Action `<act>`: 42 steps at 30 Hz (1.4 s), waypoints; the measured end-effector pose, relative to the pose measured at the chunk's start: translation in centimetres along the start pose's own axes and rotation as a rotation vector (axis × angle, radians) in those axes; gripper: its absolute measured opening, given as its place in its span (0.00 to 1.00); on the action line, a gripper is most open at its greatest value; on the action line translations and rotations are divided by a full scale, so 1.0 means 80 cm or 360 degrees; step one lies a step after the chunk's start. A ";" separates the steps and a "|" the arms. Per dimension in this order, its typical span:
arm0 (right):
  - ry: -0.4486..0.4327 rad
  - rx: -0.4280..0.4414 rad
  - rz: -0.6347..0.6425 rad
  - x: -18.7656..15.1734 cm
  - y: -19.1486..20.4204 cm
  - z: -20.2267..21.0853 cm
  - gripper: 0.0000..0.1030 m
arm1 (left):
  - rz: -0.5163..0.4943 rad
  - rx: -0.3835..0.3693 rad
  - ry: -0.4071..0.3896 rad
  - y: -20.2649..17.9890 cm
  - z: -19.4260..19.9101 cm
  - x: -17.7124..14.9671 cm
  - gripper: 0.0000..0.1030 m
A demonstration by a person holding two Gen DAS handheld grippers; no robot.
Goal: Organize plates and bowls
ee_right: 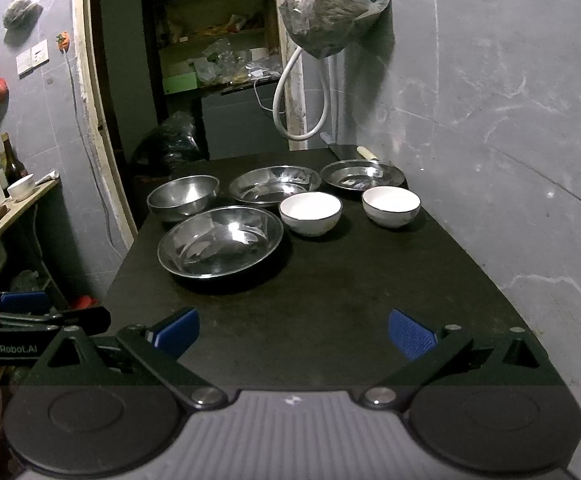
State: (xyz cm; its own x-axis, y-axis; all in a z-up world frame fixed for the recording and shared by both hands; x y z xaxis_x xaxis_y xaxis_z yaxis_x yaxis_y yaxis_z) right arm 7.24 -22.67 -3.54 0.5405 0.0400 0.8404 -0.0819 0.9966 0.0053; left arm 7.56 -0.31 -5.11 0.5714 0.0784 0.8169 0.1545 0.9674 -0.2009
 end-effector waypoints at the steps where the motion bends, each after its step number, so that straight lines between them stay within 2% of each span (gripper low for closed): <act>1: -0.0001 0.0002 0.0003 0.001 0.001 0.000 1.00 | 0.0003 0.0000 -0.0002 0.001 0.000 0.000 0.99; 31: 0.0014 -0.0016 0.0026 0.002 0.008 -0.007 1.00 | 0.0019 0.0004 0.0009 0.009 -0.004 0.000 0.99; 42: 0.0204 -0.0133 0.0114 -0.002 0.009 -0.020 1.00 | 0.0079 -0.0004 0.0053 0.017 -0.008 0.004 0.99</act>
State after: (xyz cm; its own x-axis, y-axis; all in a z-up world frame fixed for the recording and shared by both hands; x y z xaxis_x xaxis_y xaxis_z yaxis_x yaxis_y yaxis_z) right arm 8.44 -21.84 -4.50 0.6385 0.1149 0.7610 -0.0570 0.9931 -0.1020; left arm 8.51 0.87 -5.46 0.6048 0.1179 0.7876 0.1277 0.9618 -0.2420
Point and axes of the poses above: each gripper's, at about its wrist camera, not at the fingertips, and z roughly against the way its jaws point, y to its left, x to its top, the point moved 8 cm from there along -z, roughly the way its jaws point, and after that the axes turned 11 degrees about -x, right-handed, at the moved point
